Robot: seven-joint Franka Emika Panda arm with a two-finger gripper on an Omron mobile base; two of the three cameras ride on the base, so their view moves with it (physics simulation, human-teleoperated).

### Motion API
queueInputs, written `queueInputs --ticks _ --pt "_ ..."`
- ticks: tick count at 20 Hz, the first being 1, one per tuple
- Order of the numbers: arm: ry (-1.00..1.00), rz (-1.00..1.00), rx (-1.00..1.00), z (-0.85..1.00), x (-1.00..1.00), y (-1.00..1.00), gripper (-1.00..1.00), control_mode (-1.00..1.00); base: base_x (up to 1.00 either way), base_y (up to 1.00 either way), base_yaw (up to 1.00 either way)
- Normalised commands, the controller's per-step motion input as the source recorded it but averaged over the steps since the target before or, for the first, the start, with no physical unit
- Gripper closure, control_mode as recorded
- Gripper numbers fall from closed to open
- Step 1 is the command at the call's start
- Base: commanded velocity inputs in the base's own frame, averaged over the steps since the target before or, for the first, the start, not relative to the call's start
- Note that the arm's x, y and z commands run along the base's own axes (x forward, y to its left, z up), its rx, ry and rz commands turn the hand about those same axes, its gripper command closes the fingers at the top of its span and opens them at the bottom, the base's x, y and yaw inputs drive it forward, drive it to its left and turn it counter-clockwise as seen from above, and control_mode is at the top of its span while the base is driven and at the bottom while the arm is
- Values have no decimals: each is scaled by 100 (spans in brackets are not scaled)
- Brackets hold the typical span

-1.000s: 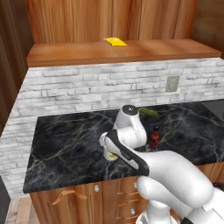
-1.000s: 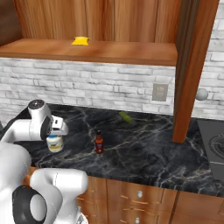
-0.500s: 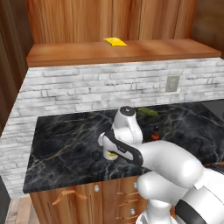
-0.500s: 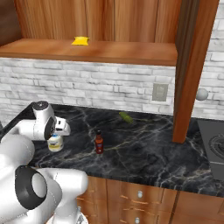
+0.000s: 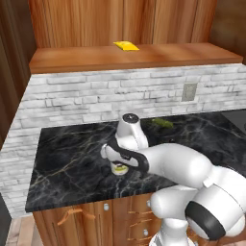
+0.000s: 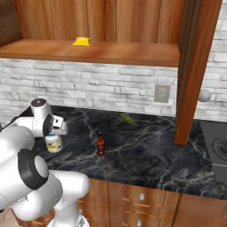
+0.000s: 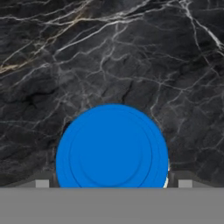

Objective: Pick the condiment bottle and mayonnaise from the counter and place them in the cabinet.

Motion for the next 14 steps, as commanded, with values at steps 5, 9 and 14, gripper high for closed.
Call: queueInputs --ticks 5,9,14 --pt "-1 -1 0 1 -8 0 100 -100 0 0 0" --pt "-4 0 0 53 -28 0 100 -100 0 0 0" --pt "-9 0 0 86 -35 -3 100 -100 0 0 0"
